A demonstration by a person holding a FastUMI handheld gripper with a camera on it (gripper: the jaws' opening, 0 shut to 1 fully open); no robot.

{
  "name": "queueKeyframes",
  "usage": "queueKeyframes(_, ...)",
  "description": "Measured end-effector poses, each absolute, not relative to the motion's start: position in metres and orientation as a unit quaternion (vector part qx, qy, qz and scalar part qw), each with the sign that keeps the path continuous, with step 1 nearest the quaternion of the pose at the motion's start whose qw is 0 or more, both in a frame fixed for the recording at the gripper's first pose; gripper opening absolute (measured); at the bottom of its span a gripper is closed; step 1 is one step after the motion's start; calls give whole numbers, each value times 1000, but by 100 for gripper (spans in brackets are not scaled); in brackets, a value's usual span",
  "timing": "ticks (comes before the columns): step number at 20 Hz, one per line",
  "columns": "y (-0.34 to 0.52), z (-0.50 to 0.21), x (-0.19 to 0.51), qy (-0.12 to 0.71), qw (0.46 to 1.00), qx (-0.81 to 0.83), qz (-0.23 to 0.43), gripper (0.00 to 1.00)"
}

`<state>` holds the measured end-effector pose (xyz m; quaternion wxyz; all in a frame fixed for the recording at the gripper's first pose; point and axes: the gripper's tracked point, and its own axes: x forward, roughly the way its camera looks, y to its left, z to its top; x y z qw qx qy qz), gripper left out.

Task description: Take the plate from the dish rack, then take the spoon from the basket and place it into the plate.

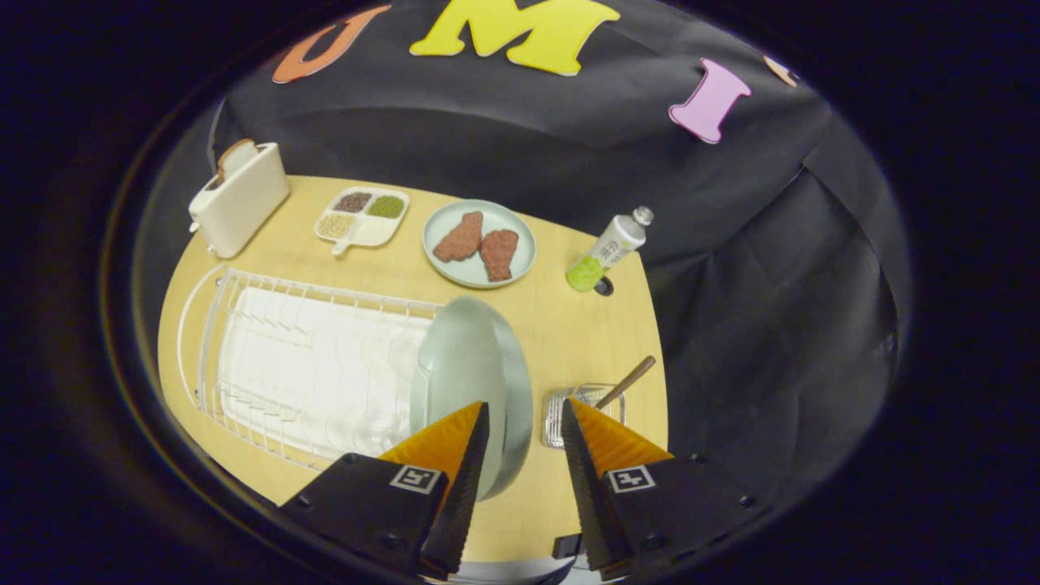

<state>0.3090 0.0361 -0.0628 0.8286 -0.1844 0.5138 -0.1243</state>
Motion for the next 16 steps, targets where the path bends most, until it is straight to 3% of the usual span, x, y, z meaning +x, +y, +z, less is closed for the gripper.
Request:
queueKeyframes(3, 34, -67, 316, 544, 804, -200, -133, 48)
queueKeyframes(6, 37, -68, 315, 562, 785, -213, -151, 28)
queueKeyframes(8, 43, -68, 316, 552, 787, -220, -167, 22)
queueKeyframes(16, 77, -46, 302, 478, 795, -271, -256, 14)
